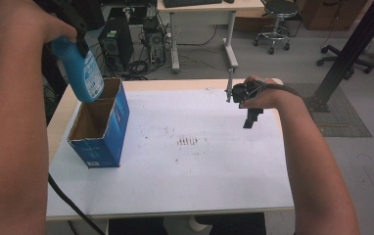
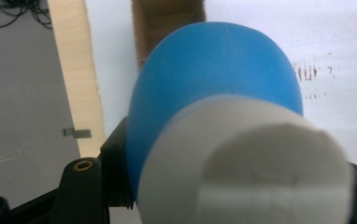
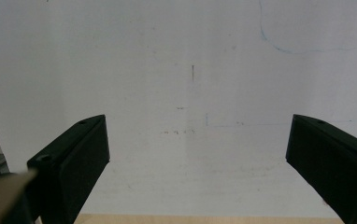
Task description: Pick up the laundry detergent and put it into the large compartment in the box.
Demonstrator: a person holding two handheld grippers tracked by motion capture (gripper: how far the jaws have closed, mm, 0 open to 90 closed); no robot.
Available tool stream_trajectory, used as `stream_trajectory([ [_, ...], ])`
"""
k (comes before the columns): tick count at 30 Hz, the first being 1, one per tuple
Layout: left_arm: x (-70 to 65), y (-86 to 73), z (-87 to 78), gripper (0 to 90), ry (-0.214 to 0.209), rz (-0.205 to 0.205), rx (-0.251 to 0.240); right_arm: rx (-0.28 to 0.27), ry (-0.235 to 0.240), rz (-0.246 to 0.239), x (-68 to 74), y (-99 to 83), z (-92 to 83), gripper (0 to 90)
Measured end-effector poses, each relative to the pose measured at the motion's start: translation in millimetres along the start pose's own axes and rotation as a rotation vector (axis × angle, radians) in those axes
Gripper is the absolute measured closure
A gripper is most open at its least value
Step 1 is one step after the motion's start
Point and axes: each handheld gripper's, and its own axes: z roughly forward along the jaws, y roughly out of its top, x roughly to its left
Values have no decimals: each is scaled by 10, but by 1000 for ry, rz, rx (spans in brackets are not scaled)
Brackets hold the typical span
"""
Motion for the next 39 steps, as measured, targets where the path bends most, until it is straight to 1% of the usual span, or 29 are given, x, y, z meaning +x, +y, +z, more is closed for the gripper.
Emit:
stream_trajectory([
  [3, 41, -28, 27, 380, 4, -16, 3, 0, 0, -3, 4, 7, -6, 60],
  [5, 66, -44, 46, 380, 4, -20, 6, 0, 0, -3, 9, 11, -6, 60],
  [8, 100, -69, 93, 380, 0, -41, 9, 0, -1, -4, 15, 15, -11, 60],
  [9, 109, -80, 120, 380, -3, -52, 3, 0, -1, -4, 16, 16, -11, 60],
  [14, 140, -104, 259, 379, -20, -57, 8, 3, -1, -3, 21, 22, -14, 60],
  [16, 158, -113, 320, 379, -30, -66, 12, 1, -2, -3, 27, 25, -13, 60],
  [18, 169, -128, 386, 379, -32, -63, 20, 2, -2, -4, 30, 31, -11, 60],
  [20, 167, -138, 433, 379, -27, -55, 16, 1, -2, -6, 33, 38, -11, 60],
  [21, 168, -146, 461, 379, -26, -59, 12, 1, -3, -6, 34, 40, -13, 60],
  [24, 160, -164, 570, 379, -14, -50, 26, -3, -4, -7, 36, 47, -18, 60],
  [27, 174, -180, 674, 379, -16, -51, 34, -3, -4, -7, 40, 51, -19, 60],
  [30, 201, -200, 788, 379, -18, -55, 38, -4, -5, -8, 43, 50, -21, 60],
  [31, 221, -213, 873, 379, -19, -56, 48, -3, -6, -9, 46, 50, -20, 60],
  [32, 221, -213, 873, 379, -19, -56, 48, -3, -6, -9, 46, 50, -20, 60],
  [35, 235, -231, 973, 379, -14, -51, 57, -2, -6, -9, 50, 51, -14, 60],
  [39, 244, -249, 1065, 379, -11, -52, 61, -2, -5, -11, 53, 65, -10, 60],
])
